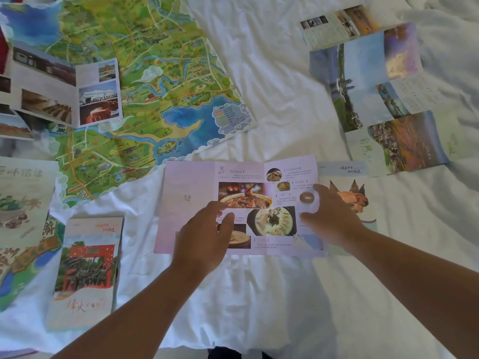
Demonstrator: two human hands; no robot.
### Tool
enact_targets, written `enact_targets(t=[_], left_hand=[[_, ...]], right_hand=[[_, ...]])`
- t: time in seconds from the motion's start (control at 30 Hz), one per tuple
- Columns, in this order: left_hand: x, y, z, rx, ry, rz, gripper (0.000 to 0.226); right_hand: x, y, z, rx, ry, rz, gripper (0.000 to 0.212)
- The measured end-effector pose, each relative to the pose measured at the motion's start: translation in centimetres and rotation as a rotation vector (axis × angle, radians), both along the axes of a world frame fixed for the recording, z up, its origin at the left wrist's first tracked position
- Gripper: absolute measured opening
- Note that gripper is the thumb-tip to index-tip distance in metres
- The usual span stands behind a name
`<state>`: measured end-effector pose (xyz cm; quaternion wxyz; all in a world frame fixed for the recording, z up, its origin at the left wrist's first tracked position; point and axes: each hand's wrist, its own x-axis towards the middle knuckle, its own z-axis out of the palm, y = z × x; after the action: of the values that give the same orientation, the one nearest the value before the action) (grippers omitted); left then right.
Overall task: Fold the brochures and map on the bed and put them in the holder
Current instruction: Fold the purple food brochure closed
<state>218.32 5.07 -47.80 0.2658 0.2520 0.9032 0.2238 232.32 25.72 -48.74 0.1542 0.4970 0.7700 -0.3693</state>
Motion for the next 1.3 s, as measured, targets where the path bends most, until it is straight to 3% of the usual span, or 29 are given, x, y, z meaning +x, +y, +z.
enact_targets(t=[0.17, 0.33, 0.6, 0.93, 1.3], left_hand=[[-0.5, -0.7, -0.3, -0.006, 0.007, 0.007, 0.029], [-1.7, -2.4, -1.0, -0.069, 0.035, 0.031, 0.033], [-3.9, -4.5, -2.4, -0.193, 0.096, 0.027, 0.039], [-4.1, -5.1, -3.4, -0.204, 0.108, 0.014, 0.040], [-6.0, -4.7, -5.5, -0.405, 0.024, 0.061, 0.056]], right_hand=[[0.2, -0.1, -0.3, 0.036, 0.022, 0.050, 0.058], [0.8, -0.3, -0.6, 0.120, -0.114, 0.208, 0.080], [0.8, -1.3, -1.6, 0.179, -0.171, 0.422, 0.088], [0.5, -1.9, -1.7, 0.159, -0.154, 0.433, 0.087], [1.1, -2.6, -3.1, 0.036, -0.135, 0.438, 0.080]])
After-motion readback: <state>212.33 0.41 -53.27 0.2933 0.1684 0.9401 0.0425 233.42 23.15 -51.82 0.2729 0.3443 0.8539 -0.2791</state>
